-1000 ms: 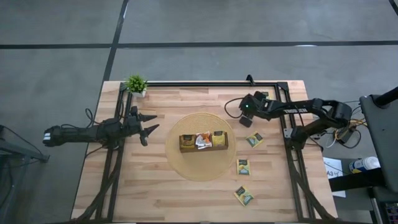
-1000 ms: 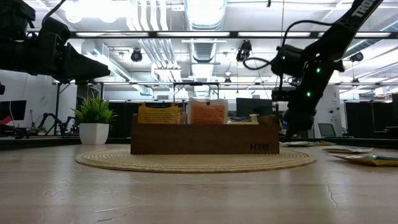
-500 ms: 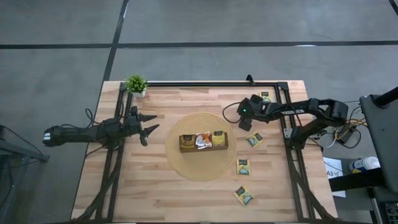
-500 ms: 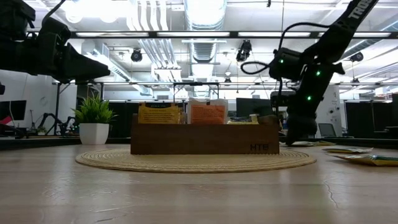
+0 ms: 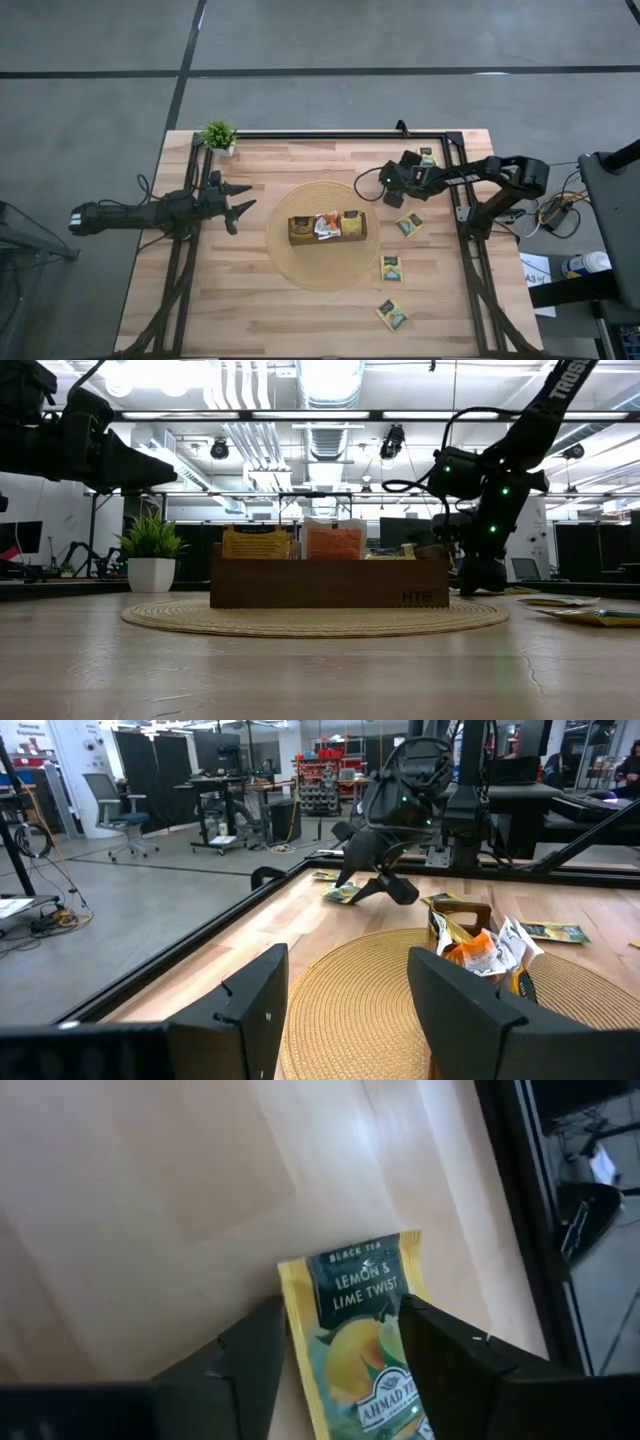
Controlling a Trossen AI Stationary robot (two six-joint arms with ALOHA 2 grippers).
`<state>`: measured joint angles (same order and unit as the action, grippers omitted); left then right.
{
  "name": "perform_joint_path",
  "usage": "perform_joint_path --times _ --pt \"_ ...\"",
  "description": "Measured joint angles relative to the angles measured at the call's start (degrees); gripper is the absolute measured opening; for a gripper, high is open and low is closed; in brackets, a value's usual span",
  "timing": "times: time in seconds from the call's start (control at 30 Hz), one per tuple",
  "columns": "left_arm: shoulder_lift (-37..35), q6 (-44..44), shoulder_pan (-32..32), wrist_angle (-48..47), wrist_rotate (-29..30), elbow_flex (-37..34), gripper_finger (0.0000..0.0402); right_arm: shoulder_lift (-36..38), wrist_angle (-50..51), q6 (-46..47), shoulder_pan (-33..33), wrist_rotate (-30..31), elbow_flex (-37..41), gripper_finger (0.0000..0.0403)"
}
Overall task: Pick & Place Tea
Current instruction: Put the lemon tea sachet into the right section of the wooden organizer
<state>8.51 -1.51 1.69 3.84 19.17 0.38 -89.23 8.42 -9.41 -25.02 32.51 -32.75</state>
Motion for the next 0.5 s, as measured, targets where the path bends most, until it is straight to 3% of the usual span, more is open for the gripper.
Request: perform_joint_path --times 0.17,0.33,0.5 --pt "0.0 0.0 0.0 0.0 0.0 0.0 0.0202 -0.6 -0.3 -1.5 -0.1 0.1 0.1 0.0125" --pt "0.0 0.0 0.0 0.0 0.0 0.0 0.0202 -1.0 -0.1 1.3 -0.1 -1.6 0.2 0.0025" --pt "0.0 0.0 0.0 0.0 0.0 0.0 0.0202 -0.2 0.2 4.8 -0.2 -1.4 0.3 0.0009"
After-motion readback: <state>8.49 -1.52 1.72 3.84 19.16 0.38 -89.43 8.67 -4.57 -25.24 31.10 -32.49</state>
